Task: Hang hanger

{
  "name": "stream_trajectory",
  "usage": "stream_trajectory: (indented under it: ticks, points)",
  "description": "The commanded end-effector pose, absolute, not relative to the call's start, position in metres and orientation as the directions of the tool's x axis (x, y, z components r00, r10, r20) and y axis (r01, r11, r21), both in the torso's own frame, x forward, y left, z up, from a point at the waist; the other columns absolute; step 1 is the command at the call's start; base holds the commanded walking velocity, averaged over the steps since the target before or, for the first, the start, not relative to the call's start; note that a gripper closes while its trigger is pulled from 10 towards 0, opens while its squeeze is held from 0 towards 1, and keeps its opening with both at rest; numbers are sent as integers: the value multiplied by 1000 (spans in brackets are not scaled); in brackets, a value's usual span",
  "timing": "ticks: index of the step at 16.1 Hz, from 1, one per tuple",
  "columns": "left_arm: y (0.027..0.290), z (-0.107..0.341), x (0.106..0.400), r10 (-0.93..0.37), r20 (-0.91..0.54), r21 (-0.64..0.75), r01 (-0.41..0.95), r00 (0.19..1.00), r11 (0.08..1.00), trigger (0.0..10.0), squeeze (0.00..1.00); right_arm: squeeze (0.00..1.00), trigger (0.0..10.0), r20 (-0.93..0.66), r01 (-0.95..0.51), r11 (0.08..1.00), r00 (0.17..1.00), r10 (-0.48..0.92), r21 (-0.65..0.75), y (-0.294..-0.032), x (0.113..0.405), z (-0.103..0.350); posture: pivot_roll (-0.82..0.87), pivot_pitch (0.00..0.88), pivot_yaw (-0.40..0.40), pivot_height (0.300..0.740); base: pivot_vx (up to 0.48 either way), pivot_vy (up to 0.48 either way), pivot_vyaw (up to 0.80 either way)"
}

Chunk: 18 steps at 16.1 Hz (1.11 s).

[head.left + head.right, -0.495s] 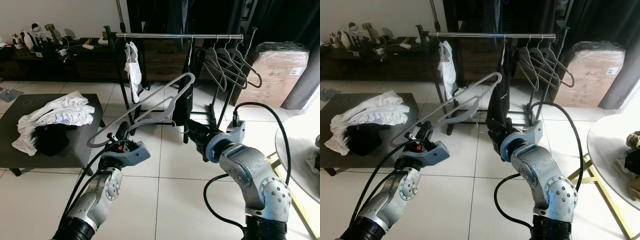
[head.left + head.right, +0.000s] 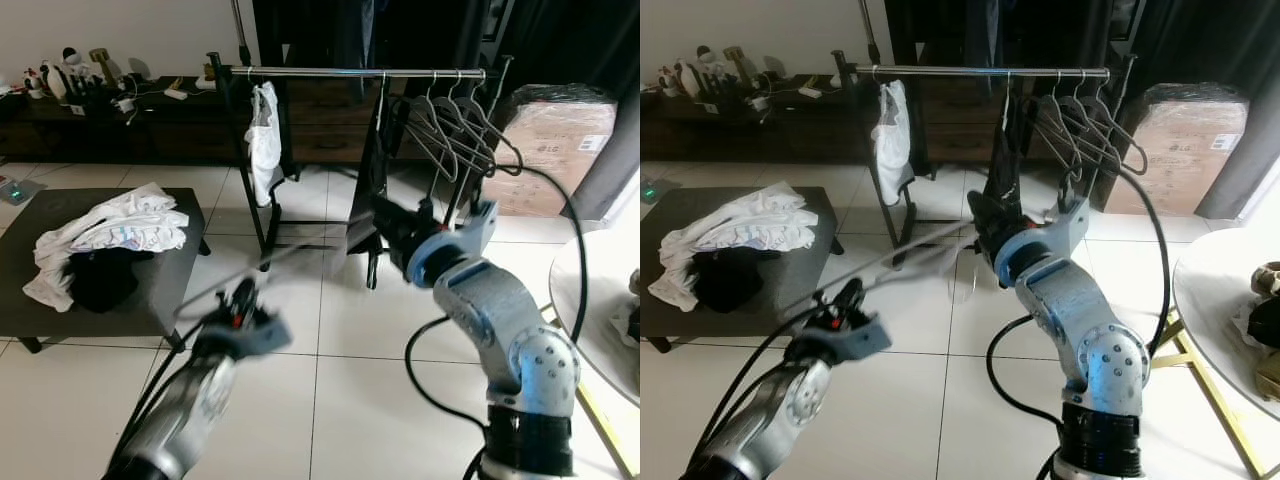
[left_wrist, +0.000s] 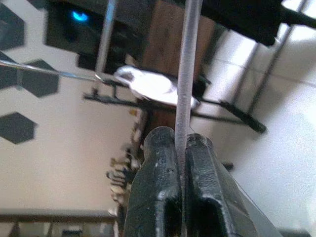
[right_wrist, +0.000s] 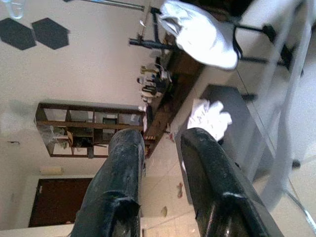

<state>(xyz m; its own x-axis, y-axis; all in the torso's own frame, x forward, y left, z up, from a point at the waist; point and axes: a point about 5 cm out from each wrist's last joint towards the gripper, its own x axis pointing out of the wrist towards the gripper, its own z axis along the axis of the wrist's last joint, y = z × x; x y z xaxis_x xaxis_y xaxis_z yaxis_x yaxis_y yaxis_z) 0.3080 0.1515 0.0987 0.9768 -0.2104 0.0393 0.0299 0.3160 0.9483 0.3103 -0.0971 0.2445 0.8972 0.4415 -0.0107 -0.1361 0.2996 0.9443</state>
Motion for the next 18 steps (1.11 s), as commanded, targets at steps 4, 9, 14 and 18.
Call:
stream_trajectory:
  ticks: [4,9,14,18]
  points:
    - [168,95,298,-126,20,902,36,992,430,10000,0,0,10000,-130,-99,562,926,353,821,-107,316,219,-64,83,13,740,0,0,0]
    - [181,69,287,26,-209,380,56,977,923,10000,0,0,10000,-458,111,950,888,37,292,-173,320,86,-50,60,4,740,0,0,0]
    - [165,43,256,-297,-368,126,364,881,923,10000,0,0,10000,-779,144,990,620,-98,-10,-209,232,-49,-50,76,-6,740,0,0,0]
    - [174,35,235,-263,-396,118,333,880,936,10000,0,0,10000,-844,167,986,529,-82,9,-202,196,-75,-38,101,-4,740,0,0,0]
